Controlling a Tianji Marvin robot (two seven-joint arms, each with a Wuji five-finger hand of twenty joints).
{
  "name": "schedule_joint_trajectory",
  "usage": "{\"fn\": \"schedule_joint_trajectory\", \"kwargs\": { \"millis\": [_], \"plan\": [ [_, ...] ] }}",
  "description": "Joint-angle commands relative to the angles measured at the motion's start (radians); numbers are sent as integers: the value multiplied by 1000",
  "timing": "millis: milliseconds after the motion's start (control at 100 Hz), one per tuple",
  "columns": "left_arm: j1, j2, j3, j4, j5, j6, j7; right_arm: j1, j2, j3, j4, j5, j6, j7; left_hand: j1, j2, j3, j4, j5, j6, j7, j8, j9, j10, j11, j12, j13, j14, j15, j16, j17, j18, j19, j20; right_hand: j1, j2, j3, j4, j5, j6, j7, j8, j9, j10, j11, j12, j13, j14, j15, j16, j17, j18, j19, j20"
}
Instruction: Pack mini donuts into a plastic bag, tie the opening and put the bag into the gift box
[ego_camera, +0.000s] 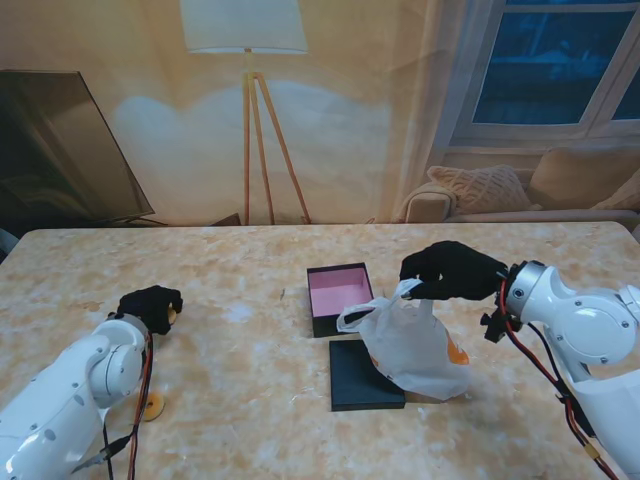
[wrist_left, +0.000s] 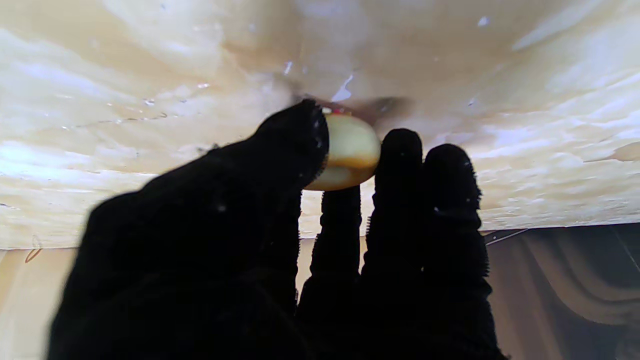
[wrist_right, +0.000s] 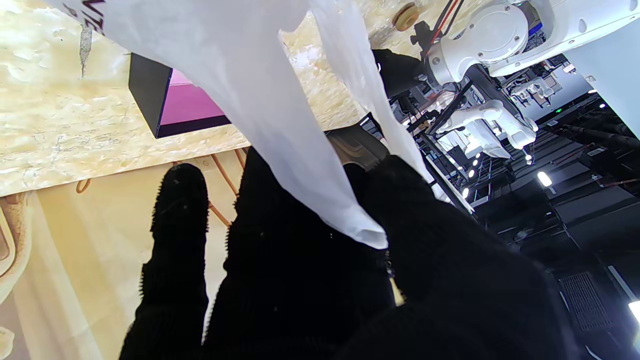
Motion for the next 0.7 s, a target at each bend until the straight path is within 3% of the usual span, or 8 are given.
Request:
{"fn": "schedule_joint_trajectory", "kwargs": {
  "millis": [0,60,130,290,310,400,470,690],
  "plan": [
    [8,-3,4,5,11,5,-23,-6,-3,-3,-4,-3,2,15,70,-53,-16,-31,98,-18,156,43,54,-21,50,40,73,-22,-8,74,36,-57,43,35,197,-74,235,55,15,-409,117,97,39,-64,-9,14,18,-36,-1,13,-2,-17,7,-9],
    [9,-4,4,3,16,5,-15,-5,-3,-4,-4,-3,3,15,101,-55,-44,-32,112,-38,244,32,104,-35,56,132,123,-24,-20,103,66,-59,61,44,197,-73,235,55,15,-409,117,97,40,-63,-9,14,19,-35,0,13,-3,-18,6,-9],
    [12,-6,0,-4,12,1,-6,-3,-3,-6,-2,-2,6,16,145,-43,-82,-24,146,-65,325,10,198,-47,10,211,178,-29,-23,114,94,-46,94,-9,198,-72,234,55,15,-409,117,97,40,-65,-9,14,18,-36,-1,13,-2,-18,6,-9],
    [29,-8,-15,-39,21,-18,4,5,-5,-14,5,0,18,15,130,-66,-68,-20,198,-79,349,-67,333,-43,-70,215,235,-15,-16,64,154,-44,118,-25,199,-73,233,55,15,-409,117,97,40,-63,-9,15,18,-36,0,13,-1,-16,7,-8],
    [33,-8,-18,-47,22,-23,3,6,-5,-15,6,1,20,15,130,-69,-69,-20,200,-80,350,-71,343,-42,-79,216,246,-39,-16,51,159,-44,118,-26,199,-74,233,55,15,-409,117,97,40,-62,-9,15,18,-36,0,13,-2,-17,7,-9],
    [53,-6,-39,-90,30,-60,-11,10,-6,-19,8,2,27,15,126,-75,-67,-18,211,-75,350,-83,384,-31,-90,210,269,-48,-19,26,178,-40,116,-24,198,-75,235,56,14,-407,117,97,40,-63,-8,15,18,-34,2,14,-3,-17,7,-8],
    [70,-6,-58,-128,29,-93,-30,11,-6,-21,9,2,31,14,119,-75,-61,-17,213,-75,353,-89,405,-26,-87,209,269,-25,-11,25,186,-39,114,-16,198,-76,236,56,15,-407,116,97,40,-59,-8,15,18,-34,2,14,-2,-17,7,-8],
    [94,-10,-87,-244,-76,-190,-112,14,-7,-25,13,5,35,13,118,-69,-59,-14,209,-71,356,-90,413,-24,-80,211,273,-36,-2,19,188,-37,110,-1,197,-77,238,55,14,-407,116,97,40,-62,-8,16,18,-34,3,13,-2,-17,8,-8]
  ]
}}
